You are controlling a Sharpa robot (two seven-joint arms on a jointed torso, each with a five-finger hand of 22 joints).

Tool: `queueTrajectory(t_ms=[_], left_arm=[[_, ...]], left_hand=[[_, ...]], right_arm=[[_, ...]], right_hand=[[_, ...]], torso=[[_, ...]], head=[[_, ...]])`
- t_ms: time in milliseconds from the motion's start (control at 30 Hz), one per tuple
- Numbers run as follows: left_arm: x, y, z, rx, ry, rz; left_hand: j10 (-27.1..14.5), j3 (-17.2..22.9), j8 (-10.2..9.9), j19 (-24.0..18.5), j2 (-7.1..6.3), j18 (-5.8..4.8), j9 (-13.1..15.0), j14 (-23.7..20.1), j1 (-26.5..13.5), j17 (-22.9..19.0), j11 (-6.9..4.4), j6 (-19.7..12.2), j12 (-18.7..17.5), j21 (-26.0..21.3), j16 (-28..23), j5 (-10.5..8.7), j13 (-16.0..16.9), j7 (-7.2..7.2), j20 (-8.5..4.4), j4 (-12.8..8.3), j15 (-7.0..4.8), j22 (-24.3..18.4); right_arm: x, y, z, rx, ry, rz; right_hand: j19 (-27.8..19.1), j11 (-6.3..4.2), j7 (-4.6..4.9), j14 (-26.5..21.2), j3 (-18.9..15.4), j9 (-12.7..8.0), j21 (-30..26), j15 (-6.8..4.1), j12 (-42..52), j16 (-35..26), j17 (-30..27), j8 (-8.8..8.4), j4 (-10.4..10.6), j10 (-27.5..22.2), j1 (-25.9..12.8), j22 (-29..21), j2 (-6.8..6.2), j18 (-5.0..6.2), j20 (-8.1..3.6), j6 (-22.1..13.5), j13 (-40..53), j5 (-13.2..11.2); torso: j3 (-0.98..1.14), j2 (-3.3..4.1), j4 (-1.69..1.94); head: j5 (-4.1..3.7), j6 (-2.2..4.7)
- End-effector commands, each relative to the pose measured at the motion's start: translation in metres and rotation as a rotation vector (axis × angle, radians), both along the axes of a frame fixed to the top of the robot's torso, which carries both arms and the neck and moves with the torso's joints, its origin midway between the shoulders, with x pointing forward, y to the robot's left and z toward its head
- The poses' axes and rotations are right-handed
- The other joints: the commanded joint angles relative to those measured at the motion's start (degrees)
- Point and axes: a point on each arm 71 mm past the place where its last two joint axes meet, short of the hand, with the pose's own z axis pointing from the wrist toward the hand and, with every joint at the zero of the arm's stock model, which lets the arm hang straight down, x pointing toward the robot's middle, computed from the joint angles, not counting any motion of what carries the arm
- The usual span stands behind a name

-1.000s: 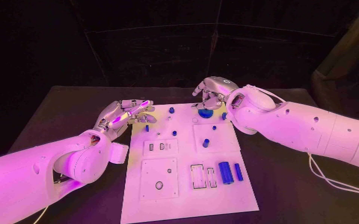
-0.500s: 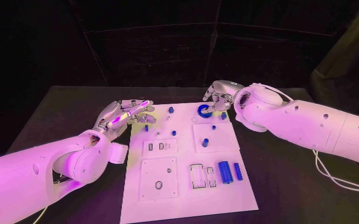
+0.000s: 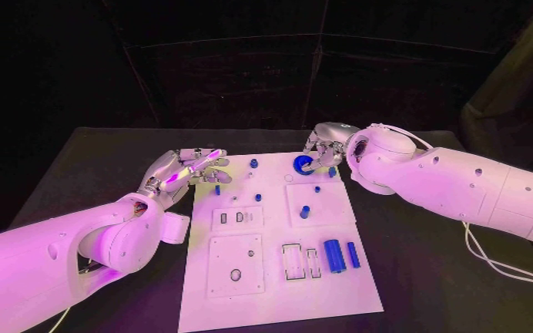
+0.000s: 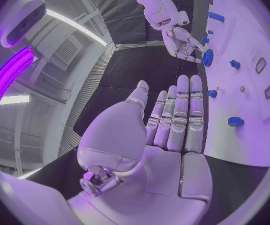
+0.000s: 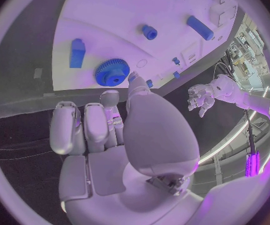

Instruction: Assemble the parts on the task board

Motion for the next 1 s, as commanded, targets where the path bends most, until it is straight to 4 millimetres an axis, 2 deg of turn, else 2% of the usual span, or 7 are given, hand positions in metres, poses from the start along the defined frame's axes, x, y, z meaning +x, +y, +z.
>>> queueTrajectory(t_ms=[33,367,533,733,800,833,1000], left_arm=[[-0.0002,-0.0016,0.0011,-0.004,-0.004,-0.015],[-0.0001,-0.002,0.0009,-0.005,-0.003,-0.016],[0.0,-0.0016,0.0009,-0.004,-0.003,-0.015],[0.0,-0.0009,0.0008,-0.003,-0.002,-0.014],[0.0,-0.0007,0.0008,-0.003,-0.002,-0.014],[0.0,-0.0006,0.0008,-0.003,-0.002,-0.014],[0.0,-0.0006,0.0007,-0.003,-0.001,-0.015]], left_hand=[[0.2,0.0,-0.3,0.4,0.2,0.71,-0.1,0.2,0.3,0.1,0.16,0.4,-0.4,-0.3,-0.4,-0.07,-0.1,0.02,0.15,-0.4,0.21,-0.1],[0.2,0.0,-0.3,0.4,0.2,0.71,-0.1,0.2,0.3,0.1,0.16,0.4,-0.4,-0.3,-0.4,-0.07,-0.1,0.02,0.15,-0.4,0.21,-0.1],[0.2,0.0,-0.3,0.4,0.2,0.71,-0.1,0.2,0.3,0.1,0.16,0.4,-0.4,-0.3,-0.4,-0.07,-0.1,0.02,0.15,-0.4,0.21,-0.1],[0.2,0.0,-0.3,0.4,0.2,0.71,-0.1,0.2,0.3,0.1,0.16,0.4,-0.4,-0.3,-0.4,-0.07,-0.1,0.02,0.15,-0.4,0.21,-0.1],[0.2,0.0,-0.3,0.4,0.2,0.71,-0.1,0.2,0.3,0.1,0.16,0.4,-0.4,-0.3,-0.4,-0.07,-0.1,0.02,0.15,-0.4,0.21,-0.1],[0.2,0.0,-0.3,0.4,0.2,0.71,-0.1,0.2,0.3,0.1,0.16,0.4,-0.4,-0.3,-0.4,-0.07,-0.1,0.02,0.15,-0.4,0.21,-0.1],[0.3,0.0,-0.4,0.4,0.24,0.71,-0.1,0.2,0.3,0.1,0.14,0.4,-0.5,-0.3,-0.5,-0.07,-0.1,0.0,0.16,-0.6,0.2,-0.1]], right_arm=[[0.0015,0.0017,-0.0005,-0.032,0.009,0.004],[0.0074,0.0054,-0.0036,-0.039,0.015,0.0],[0.0086,0.0048,-0.0049,-0.056,0.02,-0.002],[0.0084,0.0037,-0.0059,-0.07,0.03,0.0],[0.0082,0.004,-0.0062,-0.074,0.034,0.002],[0.008,0.0043,-0.0063,-0.074,0.035,0.003],[0.0076,0.0053,-0.0063,-0.075,0.036,0.007]], right_hand=[[0.4,-0.02,0.0,0.8,0.3,0.0,0.3,0.36,0.6,0.3,0.1,0.25,0.0,0.5,0.6,0.1,-0.02,-0.32,-0.16,-0.4,0.6,0.4],[0.7,-0.16,-0.15,0.9,1.0,0.1,0.6,0.26,2.7,0.7,0.6,0.65,-0.9,0.9,2.3,0.8,1.76,-0.42,-0.23,0.2,3.1,0.5],[0.9,-0.28,-0.27,0.8,2.0,0.1,0.7,0.15,3.8,0.8,0.6,0.94,-1.9,1.1,3.5,1.1,2.6,-0.48,-0.34,0.7,4.5,-2.6],[1.0,-0.3,-0.3,0.8,2.1,0.2,0.8,0.14,4.6,0.8,0.5,1.04,-2.0,1.5,3.6,1.3,2.45,-0.53,-0.35,0.8,5.4,-3.0],[1.0,-0.3,-0.34,3.3,2.3,0.2,0.8,0.2,4.8,7.8,15.3,1.19,-2.0,1.5,3.2,1.4,2.12,-0.53,-0.32,1.2,5.7,-3.0],[1.0,-0.28,-0.31,3.8,2.5,0.1,0.8,0.28,4.9,9.4,18.7,1.2,-1.9,1.5,2.9,1.4,1.92,-0.54,-0.28,1.2,5.9,-3.0],[1.0,-0.16,-0.25,3.8,2.9,0.0,0.9,0.43,4.8,10.4,20.5,1.16,-1.5,1.3,2.1,1.5,1.2,-0.55,-0.12,1.2,6.1,-2.6]], torso=[[0.04,-0.02,-0.02],[0.02,0.02,-0.02],[-0.01,-0.01,0.02],[0.02,-0.03,-0.07],[0.02,-0.02,-0.09],[0.02,-0.01,-0.09],[0.04,-0.01,-0.06]], head=[[-0.03,-0.03],[-0.12,-0.08],[-0.23,-0.27],[-0.02,-0.37],[-0.04,-0.39],[-0.06,-0.41],[-0.14,-0.41]])
